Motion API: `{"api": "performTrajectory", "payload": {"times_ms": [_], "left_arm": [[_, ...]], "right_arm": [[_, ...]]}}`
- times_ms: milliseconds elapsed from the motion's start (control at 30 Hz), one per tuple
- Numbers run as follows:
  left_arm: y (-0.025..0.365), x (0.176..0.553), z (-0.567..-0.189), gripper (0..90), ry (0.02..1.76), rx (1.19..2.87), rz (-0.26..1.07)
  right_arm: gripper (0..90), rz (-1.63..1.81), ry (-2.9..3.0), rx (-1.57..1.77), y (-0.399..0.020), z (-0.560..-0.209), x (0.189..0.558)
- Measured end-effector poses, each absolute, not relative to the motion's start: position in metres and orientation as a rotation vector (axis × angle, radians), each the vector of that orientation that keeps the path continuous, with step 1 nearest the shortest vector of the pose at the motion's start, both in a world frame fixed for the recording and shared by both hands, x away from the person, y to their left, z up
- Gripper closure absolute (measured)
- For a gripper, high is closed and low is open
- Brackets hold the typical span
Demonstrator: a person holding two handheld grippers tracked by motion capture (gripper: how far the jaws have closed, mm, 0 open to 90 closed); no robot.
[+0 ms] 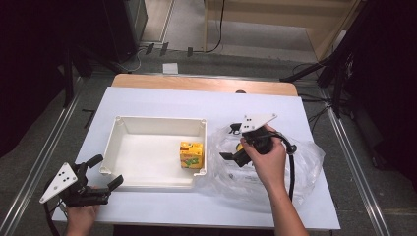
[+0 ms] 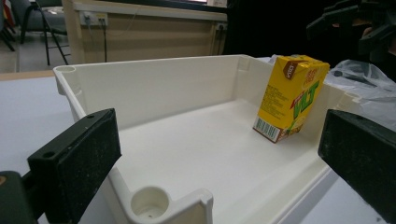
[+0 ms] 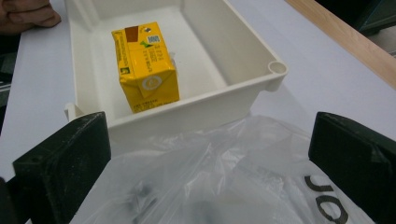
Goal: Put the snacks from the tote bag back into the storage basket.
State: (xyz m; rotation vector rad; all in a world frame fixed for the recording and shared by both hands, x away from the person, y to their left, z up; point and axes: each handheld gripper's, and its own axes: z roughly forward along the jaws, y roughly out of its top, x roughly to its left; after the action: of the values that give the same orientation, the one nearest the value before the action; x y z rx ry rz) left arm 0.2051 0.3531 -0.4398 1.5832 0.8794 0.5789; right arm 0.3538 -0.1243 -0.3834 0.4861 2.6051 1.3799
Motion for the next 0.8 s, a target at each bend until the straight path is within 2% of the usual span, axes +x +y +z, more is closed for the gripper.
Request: {"api": "performTrajectory", "payload": {"times_ms": [800], "left_arm": [[0.347, 0.197, -0.442, 0.0, 0.880, 1.616, 0.667]], "right_arm": [[0.0, 1.466, 2.524, 0.591, -0.164, -0.410, 0.342]]}}
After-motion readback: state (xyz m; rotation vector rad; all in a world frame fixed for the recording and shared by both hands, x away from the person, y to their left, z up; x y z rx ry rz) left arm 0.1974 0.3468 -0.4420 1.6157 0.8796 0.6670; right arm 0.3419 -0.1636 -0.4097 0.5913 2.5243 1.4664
